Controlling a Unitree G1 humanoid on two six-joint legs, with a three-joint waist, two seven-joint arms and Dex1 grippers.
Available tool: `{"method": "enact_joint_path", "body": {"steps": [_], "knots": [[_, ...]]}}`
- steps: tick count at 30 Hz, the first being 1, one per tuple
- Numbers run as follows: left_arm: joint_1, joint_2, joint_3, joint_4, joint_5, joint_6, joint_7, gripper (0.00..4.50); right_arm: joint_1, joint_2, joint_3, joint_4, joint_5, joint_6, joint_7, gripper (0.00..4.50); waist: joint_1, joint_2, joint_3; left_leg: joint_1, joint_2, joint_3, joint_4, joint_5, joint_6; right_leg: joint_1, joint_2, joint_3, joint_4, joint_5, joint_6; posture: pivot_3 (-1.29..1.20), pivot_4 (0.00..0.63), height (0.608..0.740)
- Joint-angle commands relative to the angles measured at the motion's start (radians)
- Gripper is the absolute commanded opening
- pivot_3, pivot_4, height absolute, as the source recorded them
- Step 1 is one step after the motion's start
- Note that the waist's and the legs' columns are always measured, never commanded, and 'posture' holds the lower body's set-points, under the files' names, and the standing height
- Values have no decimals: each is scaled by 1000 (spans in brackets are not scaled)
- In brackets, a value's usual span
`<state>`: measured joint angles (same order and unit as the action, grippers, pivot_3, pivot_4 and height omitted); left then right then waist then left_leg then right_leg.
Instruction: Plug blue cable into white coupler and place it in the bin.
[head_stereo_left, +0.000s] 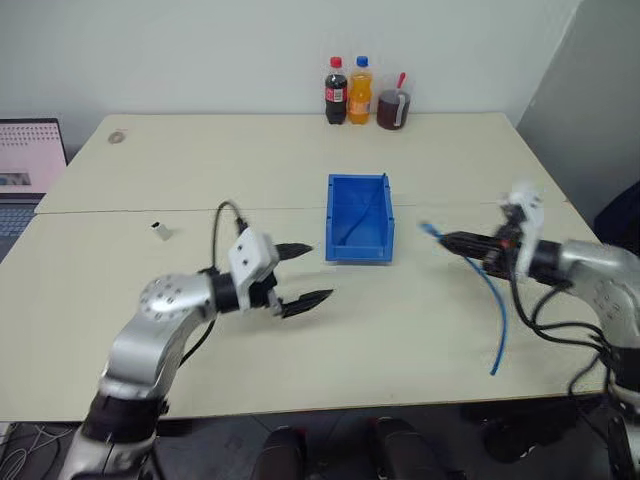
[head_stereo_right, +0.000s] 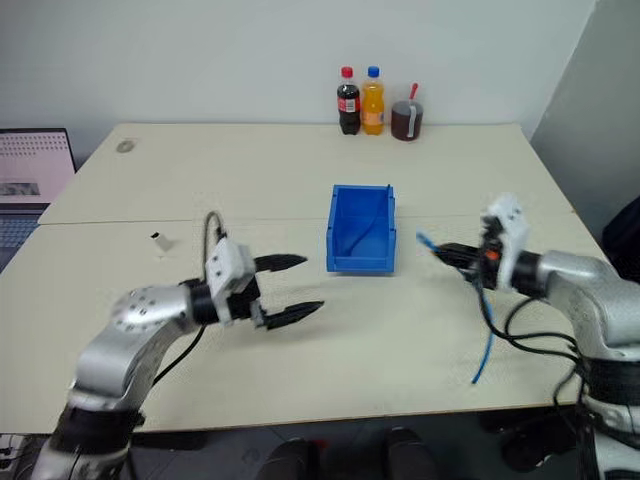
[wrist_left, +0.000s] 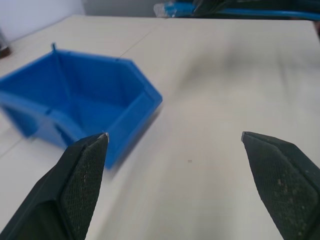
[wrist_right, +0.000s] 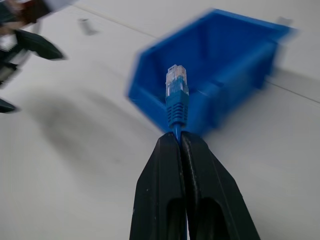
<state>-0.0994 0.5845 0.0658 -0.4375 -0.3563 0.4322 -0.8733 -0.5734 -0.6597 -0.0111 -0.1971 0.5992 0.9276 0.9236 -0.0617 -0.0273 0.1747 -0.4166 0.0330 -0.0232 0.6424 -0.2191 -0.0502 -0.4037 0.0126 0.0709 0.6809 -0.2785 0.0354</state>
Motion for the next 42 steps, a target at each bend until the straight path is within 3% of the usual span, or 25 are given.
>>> {"method": "enact_joint_path", "body": {"steps": [1, 5, 10, 16, 24, 25, 26, 31, 35, 38, 42], "knots": [[221, -68, 107, -188, 32, 6, 184, 4500, -89, 108, 181, 64, -21, -20, 63, 25, 2, 0, 0, 0, 0, 0, 0, 0, 0, 0, 0, 1, 0, 0, 0, 0, 150, 740], [592, -222, 142, -338, 133, -77, 362, 4500, -183, 279, 377, 274, -114, -125, 146, 25, 6, -2, 0, -1, 4, -1, 0, 0, 0, -1, -3, 1, 0, 0, -1, 0, 150, 740], [906, -373, 66, -389, 236, -231, 480, 4500, -267, 434, 496, 592, -256, -336, 220, 25, 14, -5, 0, 0, 0, 2, 1, 0, 0, 1, -7, -1, -1, -1, -1, 0, 150, 740], [1027, -437, 24, -367, 297, -358, 546, 4500, -377, 579, 508, 948, -388, -559, 255, 25, 0, -5, 1, 0, -1, 5, 1, 0, 0, -1, -8, 1, 0, -4, -7, 0, 150, 740], [955, -407, 77, -355, 239, -328, 545, 4500, -442, 639, 465, 1183, -497, -738, 261, 25, -20, -5, 1, 1, -1, 5, -1, -2, 2, -2, -3, 0, 0, -3, -5, 0, 150, 740], [941, -394, 74, -352, 238, -318, 535, 4500, -439, 638, 454, 1190, -500, -745, 256, 479, -20, -4, 1, 1, -1, 4, -1, -2, 2, -2, -3, 0, 1, -3, -5, 0, 150, 740], [928, -383, 71, -348, 235, -310, 529, 4500, -436, 639, 443, 1195, -504, -753, 248, 546, -20, -4, 1, 1, -1, 3, -1, -2, 2, -1, -3, -1, 1, -3, -6, 0, 150, 740], [824, -302, 84, -294, 233, -262, 490, 4500, -411, 618, 379, 1151, -494, -731, 236, 1773, -19, -3, 2, 2, -1, 3, 1, -2, 2, -1, -1, -1, 2, -5, -10, 0, 150, 740], [647, -172, 146, -186, 212, -233, 423, 4500, -326, 549, 335, 965, -475, -657, 226, 2771, -9, -3, 2, 1, -1, 1, 1, -2, 2, -1, -1, -3, 3, -2, -5, 0, 150, 740], [501, -49, 176, -78, 166, -214, 316, 4500, -207, 468, 305, 667, -418, -492, 232, 3607, 6, -3, 2, 1, -1, 1, 1, -2, 2, -1, -1, -3, 3, -2, -5, 0, 150, 740], [312, 112, 128, 105, 106, -221, 92, 4500, -52, 350, 265, 271, -335, -278, 207, 3607, 13, -1, 3, -1, -1, 0, -1, -2, 2, -1, -2, -3, 2, -1, -6, 0, 150, 740]]}}
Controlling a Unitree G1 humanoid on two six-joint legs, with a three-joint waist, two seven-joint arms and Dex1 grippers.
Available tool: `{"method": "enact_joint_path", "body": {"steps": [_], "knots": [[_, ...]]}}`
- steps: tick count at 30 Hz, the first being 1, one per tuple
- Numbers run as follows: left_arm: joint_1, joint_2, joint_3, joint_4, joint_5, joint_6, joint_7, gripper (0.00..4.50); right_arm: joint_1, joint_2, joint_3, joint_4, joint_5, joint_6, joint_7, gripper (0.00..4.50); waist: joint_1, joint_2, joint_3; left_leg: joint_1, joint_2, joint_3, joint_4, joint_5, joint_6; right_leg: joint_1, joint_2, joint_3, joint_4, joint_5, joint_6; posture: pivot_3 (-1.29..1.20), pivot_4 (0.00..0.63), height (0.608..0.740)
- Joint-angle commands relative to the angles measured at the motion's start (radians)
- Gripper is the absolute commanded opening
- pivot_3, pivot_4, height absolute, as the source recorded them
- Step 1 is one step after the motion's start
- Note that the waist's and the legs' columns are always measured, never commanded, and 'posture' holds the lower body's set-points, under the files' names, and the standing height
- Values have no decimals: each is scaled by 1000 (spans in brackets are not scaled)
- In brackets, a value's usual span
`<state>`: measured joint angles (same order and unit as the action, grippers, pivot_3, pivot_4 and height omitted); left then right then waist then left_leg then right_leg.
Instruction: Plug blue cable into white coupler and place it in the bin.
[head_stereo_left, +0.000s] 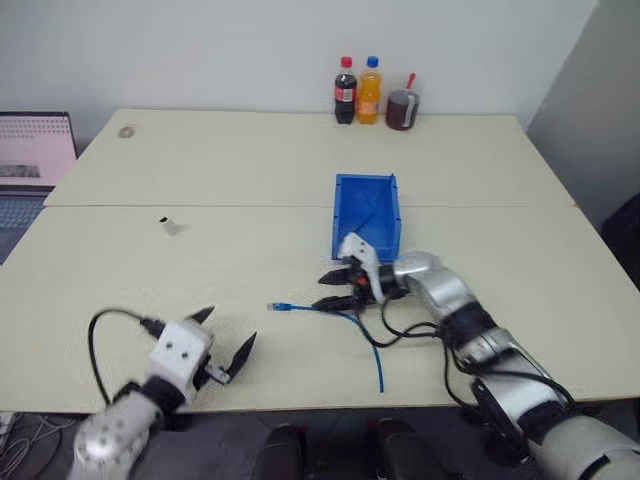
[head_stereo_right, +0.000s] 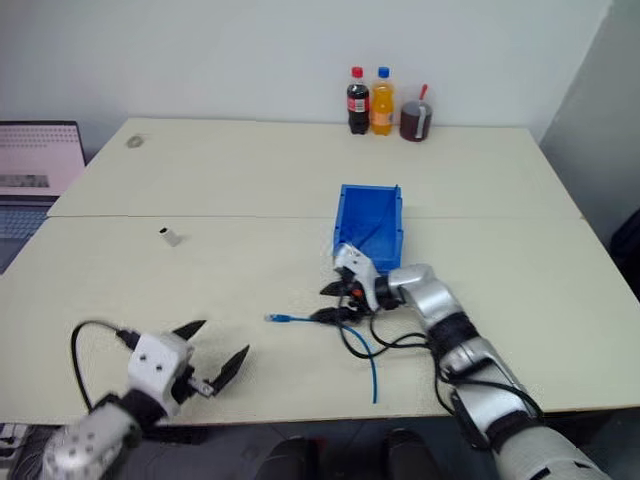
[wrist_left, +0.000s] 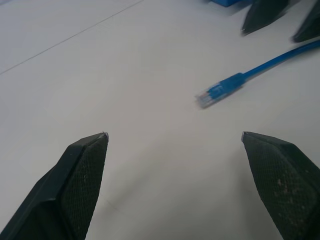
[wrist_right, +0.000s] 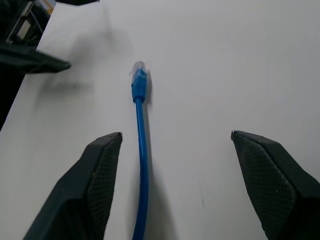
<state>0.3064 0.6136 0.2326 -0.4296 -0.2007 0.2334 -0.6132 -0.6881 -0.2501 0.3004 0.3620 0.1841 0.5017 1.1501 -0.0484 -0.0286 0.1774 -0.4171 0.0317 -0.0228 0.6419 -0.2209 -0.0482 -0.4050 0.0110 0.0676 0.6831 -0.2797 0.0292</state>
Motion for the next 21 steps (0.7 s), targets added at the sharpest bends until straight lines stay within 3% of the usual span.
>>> {"method": "enact_joint_path", "body": {"steps": [1, 5, 12, 21], "knots": [[-145, 110, -62, 144, -60, -29, -224, 4500, 93, -83, -65, -368, 104, 193, -31, 3607, -3, 0, 0, 0, 0, 0, 0, 0, 0, 0, 0, 0, 0, 0, 0, 0, 150, 740], [-353, 180, -189, 360, -37, -123, -443, 4500, 218, -200, -91, -608, 128, 238, -63, 3607, -5, 0, 0, 0, 0, 0, 0, 0, 0, 0, 0, -1, 0, -1, 1, 0, 150, 740], [-726, 153, -385, 881, 107, -405, -675, 4500, 395, -324, -131, -813, 128, 183, -119, 3607, 3, -1, 0, 0, 0, 0, 0, 0, 0, 0, 1, -1, 0, -1, 1, 0, 150, 740], [-934, 64, -481, 1226, 173, -599, -810, 4500, 456, -350, -177, -886, 151, 220, -220, 3607, 15, 3, -6, 1, -1, 1, 3, 0, 1, 2, 1, 1, 0, 1, 4, 0, 150, 740]]}}
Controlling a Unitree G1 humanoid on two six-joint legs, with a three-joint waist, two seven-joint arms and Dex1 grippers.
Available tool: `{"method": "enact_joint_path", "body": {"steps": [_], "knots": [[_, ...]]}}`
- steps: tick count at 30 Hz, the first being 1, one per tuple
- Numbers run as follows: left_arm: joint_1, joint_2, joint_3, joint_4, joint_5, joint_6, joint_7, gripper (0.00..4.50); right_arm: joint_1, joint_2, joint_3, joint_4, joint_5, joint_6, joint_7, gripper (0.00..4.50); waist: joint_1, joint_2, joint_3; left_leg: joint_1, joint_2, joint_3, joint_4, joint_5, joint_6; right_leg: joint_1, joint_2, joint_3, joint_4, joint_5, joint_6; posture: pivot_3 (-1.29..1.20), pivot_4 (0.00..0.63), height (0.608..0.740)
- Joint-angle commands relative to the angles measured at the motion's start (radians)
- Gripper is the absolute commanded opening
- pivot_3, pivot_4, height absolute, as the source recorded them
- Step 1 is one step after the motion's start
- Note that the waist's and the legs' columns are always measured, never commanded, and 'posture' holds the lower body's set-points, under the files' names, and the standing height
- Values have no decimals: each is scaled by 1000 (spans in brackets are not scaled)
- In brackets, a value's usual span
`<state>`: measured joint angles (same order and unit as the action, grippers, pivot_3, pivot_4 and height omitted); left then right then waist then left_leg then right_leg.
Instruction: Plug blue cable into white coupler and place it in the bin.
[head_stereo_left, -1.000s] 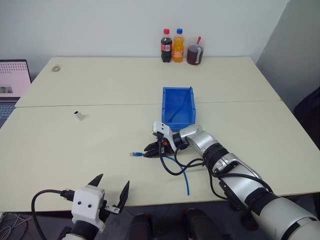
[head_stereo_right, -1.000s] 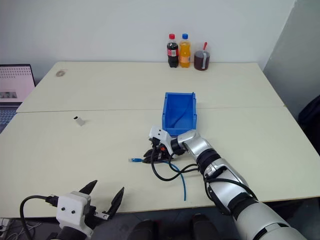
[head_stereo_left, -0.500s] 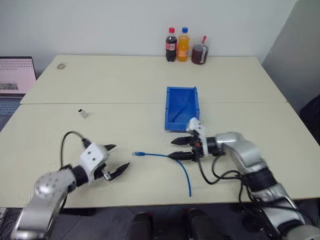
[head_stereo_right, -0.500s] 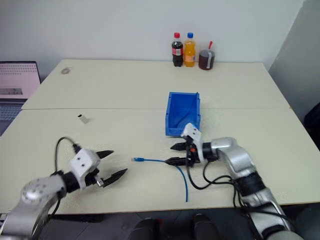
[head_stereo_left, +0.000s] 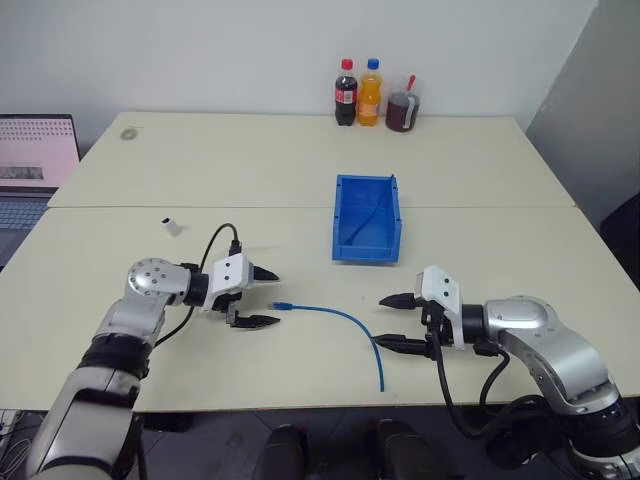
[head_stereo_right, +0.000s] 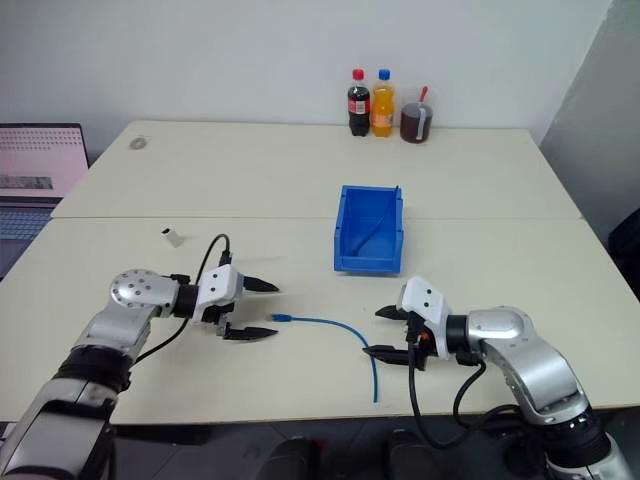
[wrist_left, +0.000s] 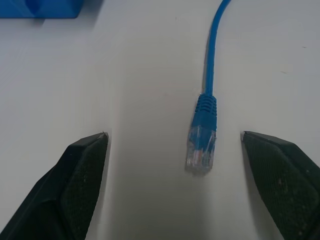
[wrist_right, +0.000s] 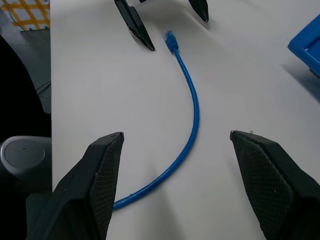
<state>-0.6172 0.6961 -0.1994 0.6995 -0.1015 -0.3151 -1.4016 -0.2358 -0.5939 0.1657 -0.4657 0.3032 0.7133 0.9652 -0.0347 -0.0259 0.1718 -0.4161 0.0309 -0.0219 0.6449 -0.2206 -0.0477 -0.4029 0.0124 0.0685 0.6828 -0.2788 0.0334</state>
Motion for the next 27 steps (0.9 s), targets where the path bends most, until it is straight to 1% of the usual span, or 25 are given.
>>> {"method": "enact_joint_path", "body": {"steps": [1, 2, 3, 6, 7, 8, 9, 15, 21, 23, 27], "knots": [[-18, -19, -51, 115, 76, -65, -34, 4313, 7, -8, -49, -64, 37, 14, -44, 3616, 2, 1, -2, 0, 0, 0, 0, 0, 0, 0, 0, 0, 0, 0, 0, 0, 150, 740], [-23, -18, -52, 130, 77, -77, -43, 4122, 9, -11, -54, -69, 42, 18, -51, 3619, 2, 1, -2, 0, 0, 0, 0, 0, 0, 0, 0, 0, 0, 0, 0, 0, 150, 740], [-25, -13, -50, 140, 76, -87, -55, 4084, 11, -14, -59, -74, 46, 22, -58, 3619, 3, 1, -2, 0, 0, 0, 0, 0, 0, 0, 0, 0, 0, 0, 0, 0, 150, 740], [-26, 1, -44, 161, 71, -108, -80, 3504, 18, -20, -70, -84, 62, 33, -78, 3619, 2, 1, -3, 0, 0, 0, 0, 0, 0, 0, 0, 0, 0, 0, 0, 0, 150, 740], [-22, 9, -42, 165, 71, -113, -89, 3372, 19, -21, -71, -86, 65, 33, -83, 3619, 2, 2, -4, 0, 0, 0, 0, 0, 0, 0, 0, 0, 0, 0, 0, 0, 150, 740], [-17, 17, -40, 167, 71, -117, -98, 3100, 20, -22, -72, -87, 68, 34, -87, 3619, 1, 2, -5, 0, 0, 0, 0, 0, 0, 0, 0, 0, 0, 0, 0, 0, 150, 740], [-12, 23, -38, 169, 71, -121, -105, 2938, 20, -23, -72, -87, 71, 34, -90, 3619, -1, 2, -5, 0, 0, 0, 0, 0, 0, 0, 0, 0, 0, 0, 0, 0, 150, 740], [6, 39, -30, 171, 73, -128, -110, 1622, 4, -28, -62, -74, 87, 29, -99, 3619, -16, 5, -7, 2, 2, -1, 0, 0, 1, 0, 2, 1, 3, 0, 0, 0, 150, 740], [39, 66, -16, 164, 72, -129, -101, 477, -37, -26, -52, -38, 89, 20, -98, 3619, -23, 7, -9, 4, 1, 0, 0, 1, 2, 0, 2, 1, 6, 0, -1, 0, 150, 740], [46, 73, -13, 166, 76, -131, -96, 260, -47, -24, -50, -27, 88, 17, -99, 3619, -26, 7, -9, 6, 2, 0, -1, 1, 2, 0, 2, 2, 8, -1, -1, 0, 150, 740], [56, 76, -8, 160, 79, -116, -79, 258, -58, -21, -38, -17, 86, 11, -98, 3619, -29, 7, -9, 8, 2, 0, -1, 1, 2, 0, 3, 2, 12, -3, -4, 0, 150, 740]]}}
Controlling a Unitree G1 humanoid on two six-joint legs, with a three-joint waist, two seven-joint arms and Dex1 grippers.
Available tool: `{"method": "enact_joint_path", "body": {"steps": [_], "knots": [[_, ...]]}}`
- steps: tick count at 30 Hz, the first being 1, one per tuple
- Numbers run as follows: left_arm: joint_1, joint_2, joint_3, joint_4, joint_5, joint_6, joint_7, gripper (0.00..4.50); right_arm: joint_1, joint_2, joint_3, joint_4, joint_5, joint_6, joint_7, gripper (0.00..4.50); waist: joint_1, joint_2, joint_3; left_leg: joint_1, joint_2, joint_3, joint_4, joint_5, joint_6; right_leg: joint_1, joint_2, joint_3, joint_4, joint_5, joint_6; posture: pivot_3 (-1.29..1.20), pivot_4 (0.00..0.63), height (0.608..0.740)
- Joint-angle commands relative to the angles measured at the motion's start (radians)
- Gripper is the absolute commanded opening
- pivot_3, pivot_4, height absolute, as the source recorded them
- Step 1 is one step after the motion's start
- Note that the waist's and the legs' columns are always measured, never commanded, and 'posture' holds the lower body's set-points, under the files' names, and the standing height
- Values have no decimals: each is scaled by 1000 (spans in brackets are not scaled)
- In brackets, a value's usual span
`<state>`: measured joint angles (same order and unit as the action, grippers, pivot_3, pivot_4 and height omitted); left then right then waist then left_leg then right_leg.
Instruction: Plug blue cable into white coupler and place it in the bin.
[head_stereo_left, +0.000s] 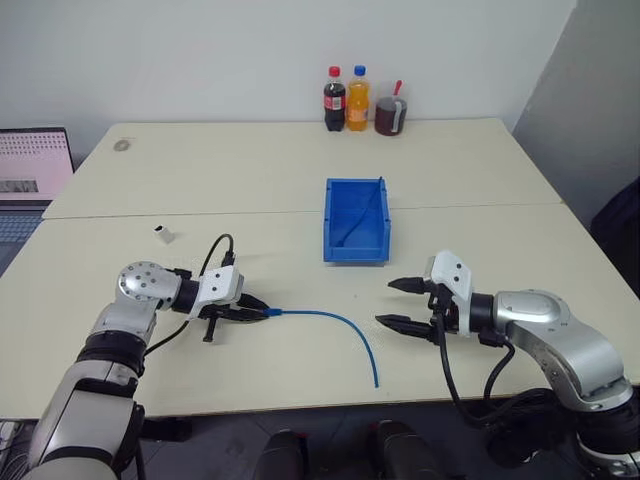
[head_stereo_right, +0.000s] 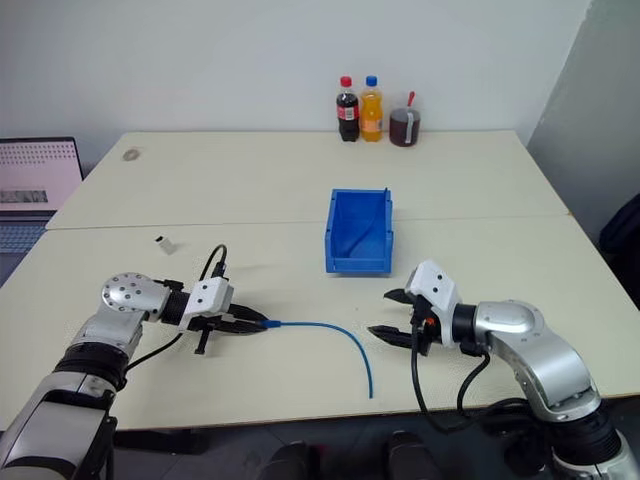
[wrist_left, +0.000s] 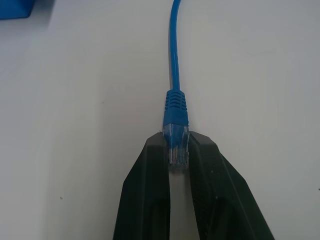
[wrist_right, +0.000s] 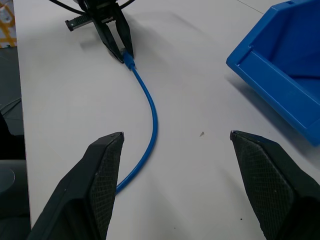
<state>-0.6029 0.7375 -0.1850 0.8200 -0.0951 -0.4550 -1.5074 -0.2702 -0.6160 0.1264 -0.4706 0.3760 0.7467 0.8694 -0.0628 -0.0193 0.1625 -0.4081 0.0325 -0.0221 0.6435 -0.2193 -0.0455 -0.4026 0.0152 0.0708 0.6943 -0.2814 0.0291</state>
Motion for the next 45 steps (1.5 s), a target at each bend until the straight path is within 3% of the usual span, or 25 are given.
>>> {"method": "enact_joint_path", "body": {"steps": [1, 4, 7, 10, 15, 18, 23, 26, 33, 37, 45], "knots": [[43, 33, -20, 35, 70, 36, 33, 258, -25, 2, 5, -12, 13, -23, -3, 3619, -1, 0, 0, 0, 0, 0, 0, 0, 0, 0, 0, 0, 1, 0, 0, 0, 150, 740], [43, 5, 1, -52, 18, 251, 56, 258, -36, 11, 8, -16, 20, -16, -11, 3619, -2, 1, 0, 1, 0, 0, 0, 0, 0, 0, 0, 0, 2, -1, -1, 0, 150, 740], [62, -23, 36, -389, -199, 846, 73, 258, -56, 54, -41, -51, 113, 81, -40, 3619, -1, 0, 0, 1, 0, -1, 0, 0, 0, 0, 0, 0, 3, -1, -1, 0, 150, 740], [98, -31, 80, -683, -401, 1255, 143, 258, -68, 73, -74, -93, 204, 175, -64, 3619, 2, -3, 3, -5, 1, -2, 1, 0, 0, -3, 0, -2, 2, -1, 0, 0, 150, 740], [110, -155, 296, -941, -738, 1823, 381, 258, -58, 93, -156, -156, 428, 368, -108, 3619, 7, -10, 8, -10, 0, -4, 1, 0, 0, -3, -2, -4, -5, -2, 1, 0, 150, 740], [109, -257, 436, -983, -883, 2039, 502, 258, -41, 79, -192, -167, 542, 449, -119, 3619, 8, -11, 8, -10, 0, -4, 1, 0, 0, -3, -2, -5, -6, -3, 2, 0, 150, 740], [192, -261, 470, -978, -1250, 2069, 732, 258, -58, 113, -248, -110, 672, 516, -196, 3619, 3, -12, 9, -8, 0, -4, 0, 0, 0, -3, -2, -4, -4, -3, 2, 0, 150, 740], [240, -240, 460, -973, -1429, 2069, 855, 258, -96, 143, -295, -43, 833, 569, -245, 3619, 4, -12, 9, -7, 0, -5, 1, 0, 0, -2, -2, -2, -2, -2, 2, 0, 150, 740], [325, -86, 294, -1003, -1840, 1849, 1125, 258, -123, 119, -271, 13, 1122, 593, -355, 3619, 9, -12, 10, -9, 0, -5, 0, 0, 0, -3, -4, 0, -6, -2, 2, 0, 150, 740], [343, -48, 244, -1031, -1877, 1771, 1143, 258, -141, 116, -228, 30, 1189, 560, -421, 3619, 10, -12, 10, -9, -2, -4, -1, 0, 0, -3, -5, 0, -8, -2, 2, 0, 150, 740], [378, -14, 201, -1079, -1877, 1703, 1118, 258, -162, 99, -170, 39, 1178, 525, -433, 3619, 10, -12, 10, -10, -2, -2, -2, 0, 0, -2, -5, -1, -12, -1, 3, 0, 150, 740]]}}
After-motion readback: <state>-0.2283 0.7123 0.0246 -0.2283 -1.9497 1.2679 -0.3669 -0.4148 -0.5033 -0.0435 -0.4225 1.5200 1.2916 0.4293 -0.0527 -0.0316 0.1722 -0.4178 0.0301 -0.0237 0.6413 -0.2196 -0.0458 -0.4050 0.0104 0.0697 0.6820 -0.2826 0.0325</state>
